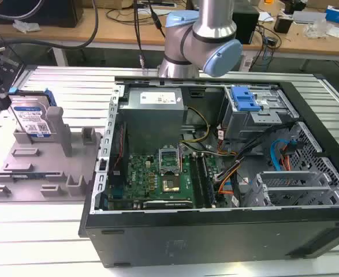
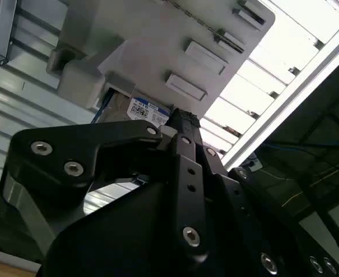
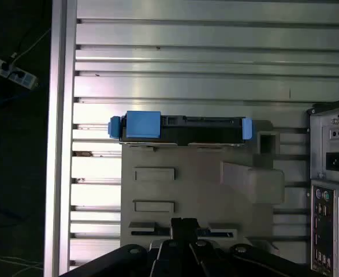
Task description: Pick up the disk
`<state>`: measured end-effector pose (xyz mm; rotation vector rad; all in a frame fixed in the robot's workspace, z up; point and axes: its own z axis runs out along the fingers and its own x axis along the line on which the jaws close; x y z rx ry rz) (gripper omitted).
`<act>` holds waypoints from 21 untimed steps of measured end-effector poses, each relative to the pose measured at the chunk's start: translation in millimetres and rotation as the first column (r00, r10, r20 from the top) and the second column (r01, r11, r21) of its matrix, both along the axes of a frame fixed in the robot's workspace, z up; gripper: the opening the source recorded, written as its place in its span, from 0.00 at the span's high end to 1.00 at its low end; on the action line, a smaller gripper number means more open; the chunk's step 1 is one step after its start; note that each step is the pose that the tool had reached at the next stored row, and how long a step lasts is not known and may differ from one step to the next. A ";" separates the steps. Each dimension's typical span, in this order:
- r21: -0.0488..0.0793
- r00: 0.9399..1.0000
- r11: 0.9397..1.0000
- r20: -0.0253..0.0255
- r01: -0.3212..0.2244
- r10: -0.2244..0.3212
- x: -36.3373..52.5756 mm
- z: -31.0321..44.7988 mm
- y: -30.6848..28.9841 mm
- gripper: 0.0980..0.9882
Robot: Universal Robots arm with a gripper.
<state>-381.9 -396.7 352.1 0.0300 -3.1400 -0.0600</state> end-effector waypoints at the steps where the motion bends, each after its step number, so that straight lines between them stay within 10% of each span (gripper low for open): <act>1: 0.000 1.000 1.000 0.000 0.000 0.000 0.0 0.0 0.0 0.99; 10: -0.001 1.000 1.000 0.000 -0.004 0.004 0.0 0.0 -0.1 0.99; 14: -0.002 0.995 0.995 0.000 -0.098 0.098 0.1 -0.1 0.1 0.99; 21: 0.001 0.965 0.965 0.001 -0.263 0.263 6.3 0.0 0.0 0.99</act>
